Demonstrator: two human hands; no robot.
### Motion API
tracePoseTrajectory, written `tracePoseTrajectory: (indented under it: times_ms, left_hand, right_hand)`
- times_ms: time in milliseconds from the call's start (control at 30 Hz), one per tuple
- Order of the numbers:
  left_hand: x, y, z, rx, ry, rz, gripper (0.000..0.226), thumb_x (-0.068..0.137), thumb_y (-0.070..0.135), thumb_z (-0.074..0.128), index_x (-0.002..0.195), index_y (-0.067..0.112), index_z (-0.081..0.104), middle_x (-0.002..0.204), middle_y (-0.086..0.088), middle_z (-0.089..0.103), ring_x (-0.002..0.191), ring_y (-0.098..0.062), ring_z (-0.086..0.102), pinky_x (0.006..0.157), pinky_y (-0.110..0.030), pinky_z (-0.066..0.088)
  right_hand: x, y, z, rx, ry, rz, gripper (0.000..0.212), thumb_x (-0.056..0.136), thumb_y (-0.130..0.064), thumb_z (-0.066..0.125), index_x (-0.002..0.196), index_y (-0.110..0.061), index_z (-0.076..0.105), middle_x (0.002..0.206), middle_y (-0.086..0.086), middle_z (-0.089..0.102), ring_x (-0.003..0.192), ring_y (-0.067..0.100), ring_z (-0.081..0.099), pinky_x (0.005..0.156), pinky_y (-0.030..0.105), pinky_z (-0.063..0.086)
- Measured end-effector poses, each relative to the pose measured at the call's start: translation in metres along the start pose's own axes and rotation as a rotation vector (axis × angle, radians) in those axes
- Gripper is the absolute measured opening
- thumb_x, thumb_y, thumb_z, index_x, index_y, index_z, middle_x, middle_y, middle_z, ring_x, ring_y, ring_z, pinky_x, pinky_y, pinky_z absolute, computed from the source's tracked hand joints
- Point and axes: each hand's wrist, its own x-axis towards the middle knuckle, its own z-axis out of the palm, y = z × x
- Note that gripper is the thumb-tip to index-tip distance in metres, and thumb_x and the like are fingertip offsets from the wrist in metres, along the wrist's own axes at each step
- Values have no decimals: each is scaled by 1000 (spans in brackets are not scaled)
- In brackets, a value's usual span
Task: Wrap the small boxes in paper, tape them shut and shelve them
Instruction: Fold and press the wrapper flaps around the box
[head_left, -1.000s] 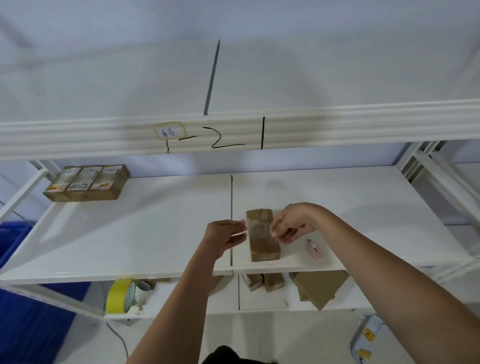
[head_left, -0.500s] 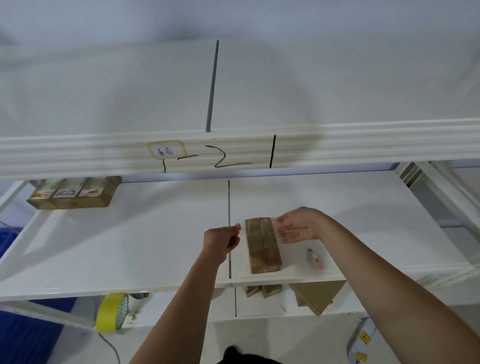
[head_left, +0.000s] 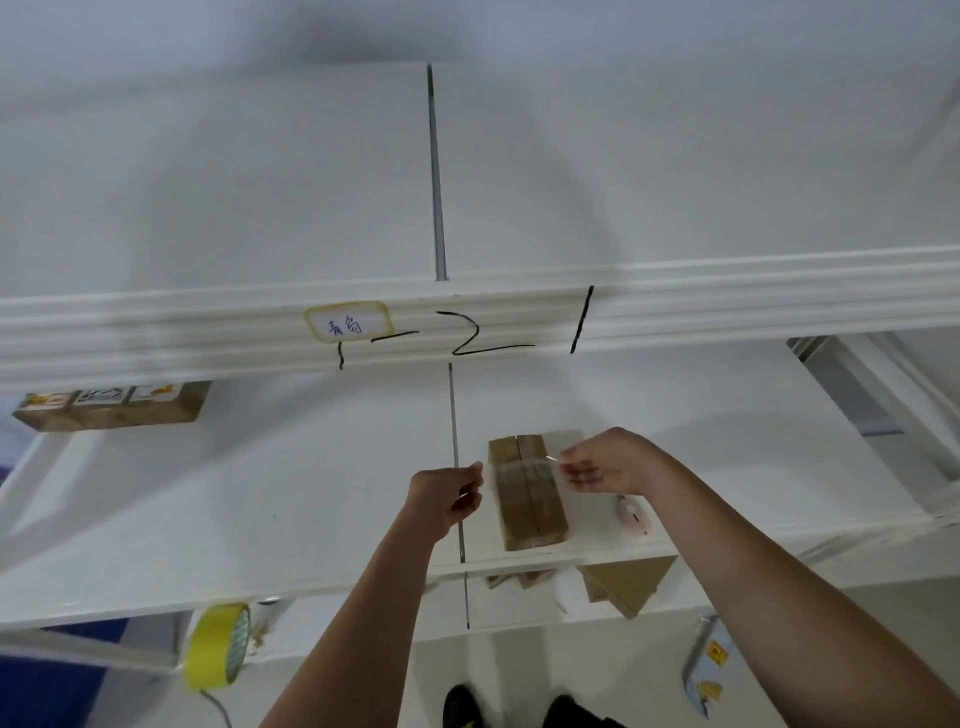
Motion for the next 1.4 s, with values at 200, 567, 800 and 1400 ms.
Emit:
tracePoseTrajectory:
  times_ms: [200,567,800,1400]
  left_hand:
    - [-5,-8,-2,25,-31,-17,16,82,0,78,93,-7,68,86,-17,68,82,-26,68,72,-37,61]
    - [-6,-25,6,178,180,42,21,77,11,86,89,0,72,87,-13,73,69,-21,59,63,-31,58]
    - [-6,-30,10,207,229,103,22,78,19,86,89,4,75,88,-9,75,72,-22,59,69,-33,58]
    - [9,-36,15,278,318,129,22,79,25,85,86,7,75,79,-5,75,66,-16,58,62,-28,54]
  right_hand:
    - [5,2,-4,-16,1,114,26,88,-6,75,111,-2,64,110,19,65,91,37,66,80,46,60]
    - [21,22,-4,-136,93,-99,11,89,2,71,98,6,68,94,21,70,81,28,68,83,40,61]
    - [21,31,-10,-77,83,-231,17,83,9,74,100,7,71,99,22,72,90,30,73,70,30,63]
    - [30,43,-10,-67,180,-237,31,81,5,78,109,0,65,104,22,69,84,29,75,78,38,63]
